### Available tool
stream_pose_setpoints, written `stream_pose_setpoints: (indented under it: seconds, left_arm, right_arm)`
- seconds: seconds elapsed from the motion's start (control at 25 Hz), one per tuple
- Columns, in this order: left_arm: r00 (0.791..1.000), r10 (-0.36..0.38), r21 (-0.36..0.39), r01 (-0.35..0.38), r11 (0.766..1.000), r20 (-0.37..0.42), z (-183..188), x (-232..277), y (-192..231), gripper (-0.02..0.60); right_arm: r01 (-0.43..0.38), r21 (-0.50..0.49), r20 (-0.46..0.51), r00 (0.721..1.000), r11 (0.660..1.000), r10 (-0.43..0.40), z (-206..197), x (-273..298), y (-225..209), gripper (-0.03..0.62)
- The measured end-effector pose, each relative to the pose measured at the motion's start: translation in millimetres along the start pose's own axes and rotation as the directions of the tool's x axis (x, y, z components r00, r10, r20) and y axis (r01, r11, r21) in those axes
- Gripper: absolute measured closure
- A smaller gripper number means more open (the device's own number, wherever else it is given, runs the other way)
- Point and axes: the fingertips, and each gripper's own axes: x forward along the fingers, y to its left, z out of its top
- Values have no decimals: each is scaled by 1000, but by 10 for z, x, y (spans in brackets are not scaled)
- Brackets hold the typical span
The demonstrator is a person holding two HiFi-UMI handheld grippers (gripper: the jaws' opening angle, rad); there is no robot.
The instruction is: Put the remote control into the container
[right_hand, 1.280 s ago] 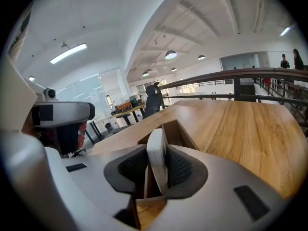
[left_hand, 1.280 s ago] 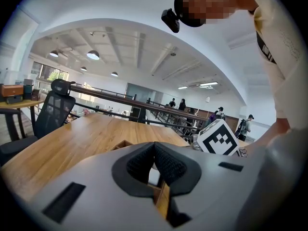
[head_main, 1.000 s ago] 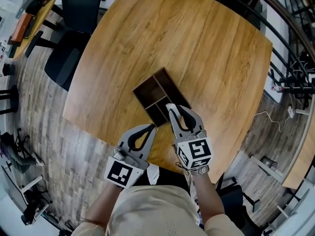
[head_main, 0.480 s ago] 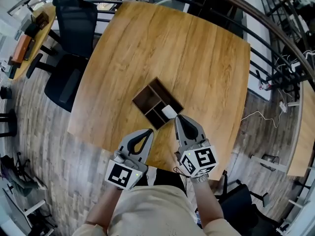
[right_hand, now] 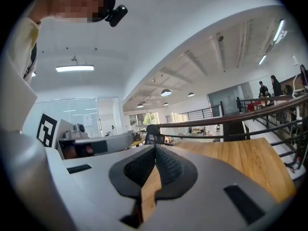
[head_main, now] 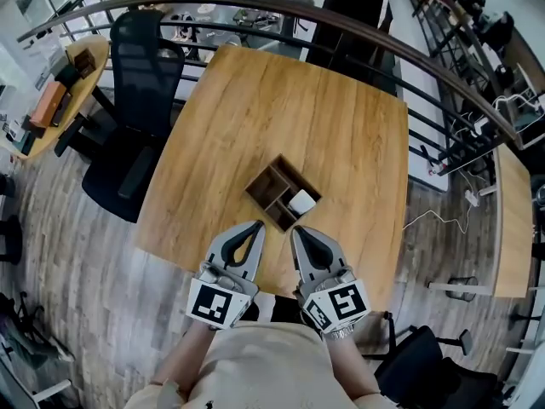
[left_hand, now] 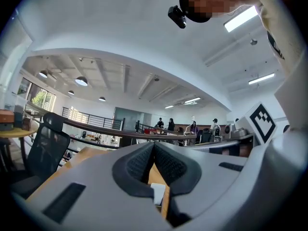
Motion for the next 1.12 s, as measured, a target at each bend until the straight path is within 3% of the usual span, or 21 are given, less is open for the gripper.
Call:
stream_pose_setpoints:
  seconds: [0.16,0.44,0.6,1.12]
  left_arm:
    - [997,-6,-3,6,1000,71,216,-226,2,569]
    - [999,26,-23,-25,999,42,124,-645,174,569]
    - [998,44,3,-44,999,49,181,-803,256,569]
    - [998,36,4,-36,999,58,206,-804,203,569]
  right_arm:
    - [4,-27,69,998,1000,-2,315,-86,350,576]
    - [-14,-51,48,999,999,16,305,-53,694,577]
    - [-37,-40,29,999,998,38,220,0,853,577]
    - [-64,-51,15,998,997,65,176,-33,879,576]
